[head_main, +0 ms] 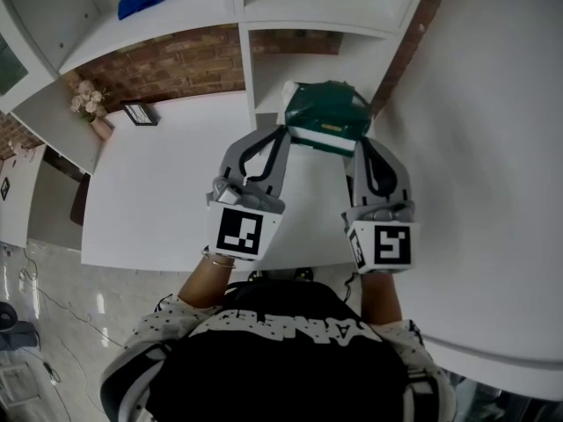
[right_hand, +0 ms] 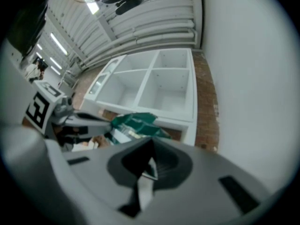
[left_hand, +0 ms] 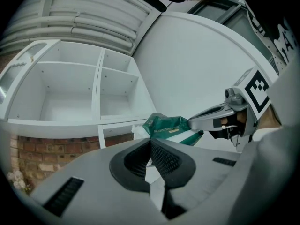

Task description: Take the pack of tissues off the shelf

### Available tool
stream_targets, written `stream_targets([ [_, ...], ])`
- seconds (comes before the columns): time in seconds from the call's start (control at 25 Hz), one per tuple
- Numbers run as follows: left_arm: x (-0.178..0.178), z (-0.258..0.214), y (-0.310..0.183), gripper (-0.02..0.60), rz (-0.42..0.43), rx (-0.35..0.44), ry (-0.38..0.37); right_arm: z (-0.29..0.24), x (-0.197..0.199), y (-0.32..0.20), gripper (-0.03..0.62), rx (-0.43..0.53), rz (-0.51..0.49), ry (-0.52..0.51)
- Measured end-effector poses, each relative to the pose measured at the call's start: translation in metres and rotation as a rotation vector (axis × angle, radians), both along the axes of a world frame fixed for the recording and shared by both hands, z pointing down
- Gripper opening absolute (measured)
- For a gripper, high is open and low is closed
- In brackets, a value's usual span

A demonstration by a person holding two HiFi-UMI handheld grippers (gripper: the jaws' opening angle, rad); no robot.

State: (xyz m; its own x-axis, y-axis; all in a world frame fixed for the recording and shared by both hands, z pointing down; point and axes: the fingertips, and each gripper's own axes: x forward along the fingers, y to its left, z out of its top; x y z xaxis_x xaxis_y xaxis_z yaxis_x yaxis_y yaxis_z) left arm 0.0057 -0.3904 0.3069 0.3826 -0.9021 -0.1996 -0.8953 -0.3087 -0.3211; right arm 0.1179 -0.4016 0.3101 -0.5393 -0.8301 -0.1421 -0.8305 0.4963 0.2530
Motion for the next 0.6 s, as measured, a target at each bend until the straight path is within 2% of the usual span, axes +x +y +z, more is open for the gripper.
stream_targets([
  [0.28,-0.004,0.025,-0.001,0.035,-0.003,-0.037,0.025,0.023,-0.003,-0.001,0.031,-0.039,-0.004,0.001],
  [0.6,-0.004,0.034,-0.004,0.035,0.004,-0.053,0.014,0.037,-0.004,-0.005,0.031,-0.083,-0.008,-0.006],
])
